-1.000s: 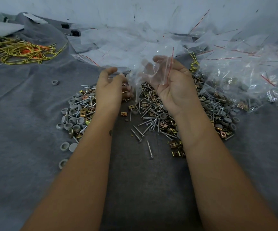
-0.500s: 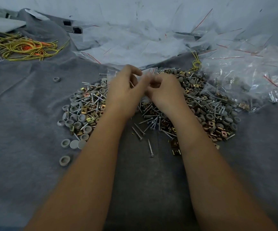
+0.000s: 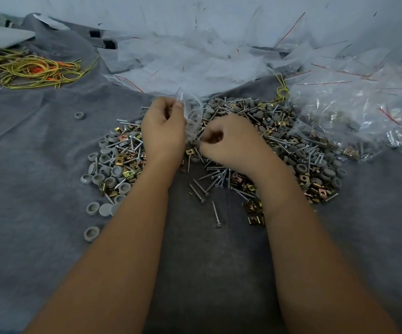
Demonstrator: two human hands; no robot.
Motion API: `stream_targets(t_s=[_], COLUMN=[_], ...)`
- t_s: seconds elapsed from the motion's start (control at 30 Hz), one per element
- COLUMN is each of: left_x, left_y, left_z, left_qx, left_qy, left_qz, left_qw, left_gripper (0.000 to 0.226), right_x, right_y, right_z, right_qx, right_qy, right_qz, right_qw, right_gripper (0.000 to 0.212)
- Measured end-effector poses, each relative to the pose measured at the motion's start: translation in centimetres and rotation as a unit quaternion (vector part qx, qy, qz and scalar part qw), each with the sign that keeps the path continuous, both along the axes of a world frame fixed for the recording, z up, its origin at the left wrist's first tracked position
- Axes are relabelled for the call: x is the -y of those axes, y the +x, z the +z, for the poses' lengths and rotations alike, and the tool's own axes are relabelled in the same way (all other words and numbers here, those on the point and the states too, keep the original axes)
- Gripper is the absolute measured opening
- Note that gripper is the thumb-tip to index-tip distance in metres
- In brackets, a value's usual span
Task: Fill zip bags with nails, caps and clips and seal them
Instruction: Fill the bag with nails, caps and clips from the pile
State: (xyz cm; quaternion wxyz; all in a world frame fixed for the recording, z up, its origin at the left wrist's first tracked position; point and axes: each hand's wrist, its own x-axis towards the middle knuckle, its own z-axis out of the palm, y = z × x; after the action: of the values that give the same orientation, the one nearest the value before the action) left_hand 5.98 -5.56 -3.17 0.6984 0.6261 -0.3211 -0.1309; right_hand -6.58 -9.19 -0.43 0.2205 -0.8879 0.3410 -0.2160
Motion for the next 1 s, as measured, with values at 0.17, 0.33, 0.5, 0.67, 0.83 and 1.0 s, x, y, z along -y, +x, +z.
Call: stream_targets(t_s=[0.17, 0.33, 0.5, 0.67, 0.83, 1.0], left_x=[0.1, -0.2, -0.4, -0.3, -0.2, -0.4], left_y=[-0.1, -0.2, -0.2, -0.5, -0.6, -0.7], left_z=[-0.3, -0.3, -0.5, -0.9, -0.7, -0.7], left_qx=[0.019, 0.054, 0.09, 0.198, 0.224, 0.229], left_qy=[0.003, -0.003, 0.004, 0.109, 0.14, 0.139], left_qz=[-0.014, -0.028, -0.031, -0.066, -0.063, -0.058], left_qw=[1.0, 0.998, 0.995, 0.972, 0.962, 0.962], left_gripper=[0.022, 0.016, 0.012, 0.018, 0.03, 0.032], right_x=[-0.4, -0.4, 0.2, 0.7, 1.0, 1.7], right_y=[0.9, 1.1, 0.0, -0.7, 0.2, 0.1], right_z=[-0.7, -0.9, -0.3, 0.0, -1.1, -1.7], right_qx=[-0.125, -0.115, 0.022, 0.277, 0.228, 0.066], right_qy=[-0.05, -0.08, -0.019, -0.012, -0.041, -0.087], right_qz=[0.021, 0.034, -0.015, -0.064, -0.075, -0.084], right_qw=[0.991, 0.99, 0.999, 0.959, 0.97, 0.991], right_gripper=[0.009, 0.009, 0.01, 0.012, 0.008, 0.017])
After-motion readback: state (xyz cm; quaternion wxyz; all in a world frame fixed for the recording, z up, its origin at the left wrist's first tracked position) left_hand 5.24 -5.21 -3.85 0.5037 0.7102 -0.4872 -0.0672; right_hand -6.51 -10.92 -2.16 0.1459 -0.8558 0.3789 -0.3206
